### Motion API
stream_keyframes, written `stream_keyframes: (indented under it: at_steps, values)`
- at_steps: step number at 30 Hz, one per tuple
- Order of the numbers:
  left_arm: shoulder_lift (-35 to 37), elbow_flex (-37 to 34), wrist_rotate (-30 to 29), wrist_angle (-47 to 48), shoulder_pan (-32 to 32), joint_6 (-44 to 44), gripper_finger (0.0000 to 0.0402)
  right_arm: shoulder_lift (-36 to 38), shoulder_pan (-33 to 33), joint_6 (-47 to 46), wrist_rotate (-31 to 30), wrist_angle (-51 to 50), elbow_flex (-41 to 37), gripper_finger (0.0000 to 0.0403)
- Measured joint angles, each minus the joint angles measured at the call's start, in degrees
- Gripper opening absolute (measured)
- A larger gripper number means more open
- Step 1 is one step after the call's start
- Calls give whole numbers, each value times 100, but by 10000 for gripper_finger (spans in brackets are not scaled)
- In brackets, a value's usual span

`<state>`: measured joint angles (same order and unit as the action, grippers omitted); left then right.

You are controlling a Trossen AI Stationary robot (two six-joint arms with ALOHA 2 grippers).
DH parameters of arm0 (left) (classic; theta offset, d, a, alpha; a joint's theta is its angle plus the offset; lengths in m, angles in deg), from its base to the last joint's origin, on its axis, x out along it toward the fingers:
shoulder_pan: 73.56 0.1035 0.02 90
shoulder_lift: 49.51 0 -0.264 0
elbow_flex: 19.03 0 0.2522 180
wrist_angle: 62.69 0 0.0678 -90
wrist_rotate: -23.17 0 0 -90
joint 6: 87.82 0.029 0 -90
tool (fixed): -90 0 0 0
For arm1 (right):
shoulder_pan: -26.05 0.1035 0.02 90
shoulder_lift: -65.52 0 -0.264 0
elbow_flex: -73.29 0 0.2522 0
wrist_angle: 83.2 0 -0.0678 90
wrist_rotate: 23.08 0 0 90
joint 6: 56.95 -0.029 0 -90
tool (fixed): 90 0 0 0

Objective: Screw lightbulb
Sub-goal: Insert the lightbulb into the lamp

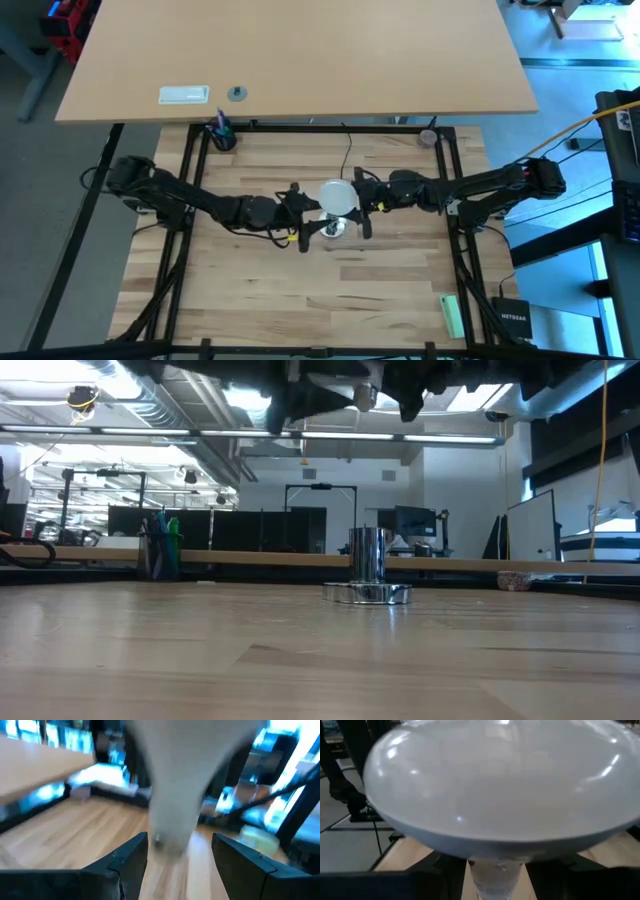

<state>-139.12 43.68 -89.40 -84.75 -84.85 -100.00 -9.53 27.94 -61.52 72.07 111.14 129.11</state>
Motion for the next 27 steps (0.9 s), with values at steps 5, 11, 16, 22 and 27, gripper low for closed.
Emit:
stream_keyframes:
  at_steps: [5,11,16,22,27]
  values:
    - [-67,2,-14,-214,95,-2,209,-4,2,-95,61,-59,0,170]
    - [-67,5,-7,-206,157,57,209,-21,0,-137,93,-65,0,169]
    - [-184,349,-8,169,155,227,210,-21,0,-167,111,-50,0,169]
    - [-299,667,-95,586,155,376,210,-21,0,-161,149,-75,0,169]
    - [-283,678,-142,580,155,362,195,-19,0,-161,168,-72,7,170]
